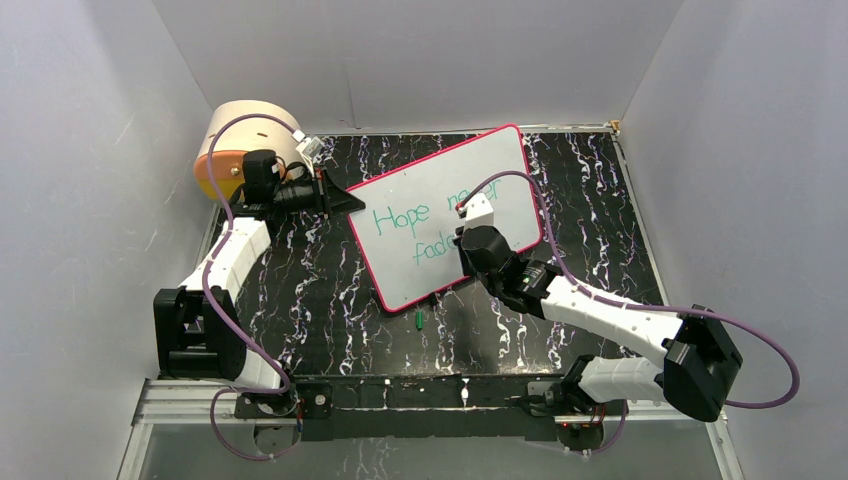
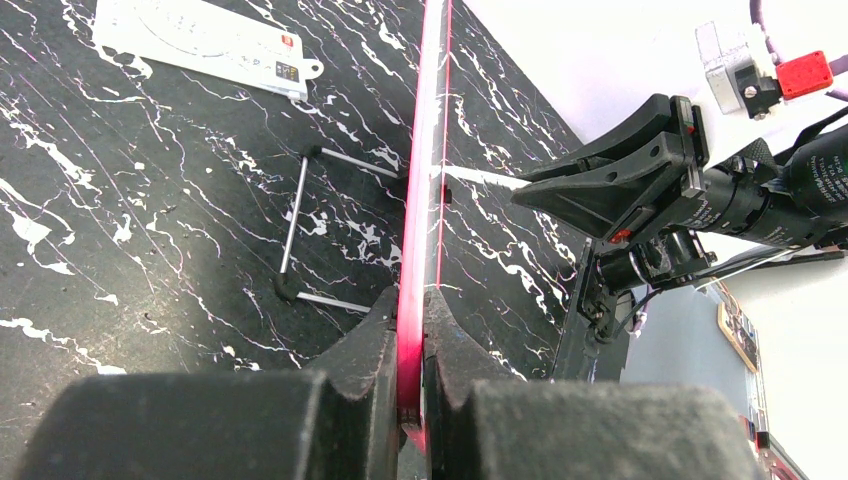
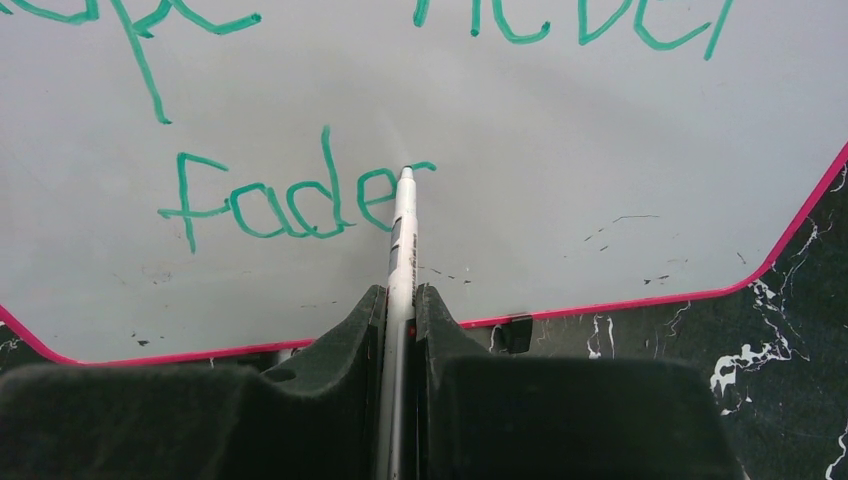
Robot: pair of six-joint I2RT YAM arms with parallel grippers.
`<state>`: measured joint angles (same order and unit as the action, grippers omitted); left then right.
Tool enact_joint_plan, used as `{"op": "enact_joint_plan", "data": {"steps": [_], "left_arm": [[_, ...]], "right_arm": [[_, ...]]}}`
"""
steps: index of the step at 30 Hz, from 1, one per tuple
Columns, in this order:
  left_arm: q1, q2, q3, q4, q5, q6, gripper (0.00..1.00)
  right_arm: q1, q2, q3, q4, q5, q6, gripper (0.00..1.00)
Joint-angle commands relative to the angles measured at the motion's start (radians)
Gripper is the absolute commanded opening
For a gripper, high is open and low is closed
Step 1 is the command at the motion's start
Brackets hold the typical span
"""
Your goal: Write a sentence on the whiteboard
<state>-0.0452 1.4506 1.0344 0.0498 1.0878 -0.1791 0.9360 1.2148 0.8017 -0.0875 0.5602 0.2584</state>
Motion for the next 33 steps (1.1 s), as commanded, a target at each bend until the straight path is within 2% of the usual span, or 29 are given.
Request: {"op": "enact_joint_plan", "data": {"steps": [1, 17, 33], "left_arm": [[-0.044, 0.054, -0.037, -0.100, -0.187, 0.115, 0.00], [-0.045, 0.054, -0.037, -0.102, -0.191, 0.115, 0.00], [-0.047, 0.055, -0.036, -0.103, -0.190, 0.116, 0.00]], "right_arm": [[-0.004, -0.003, -0.016, -0.002, -0.028, 0.007, 0.00], [-0.006, -0.014, -0.022, -0.058, 0.059, 0.030, 0.00], [-0.006, 0.005, -0.019, -0.054, -0.044, 0.038, 0.00]]}}
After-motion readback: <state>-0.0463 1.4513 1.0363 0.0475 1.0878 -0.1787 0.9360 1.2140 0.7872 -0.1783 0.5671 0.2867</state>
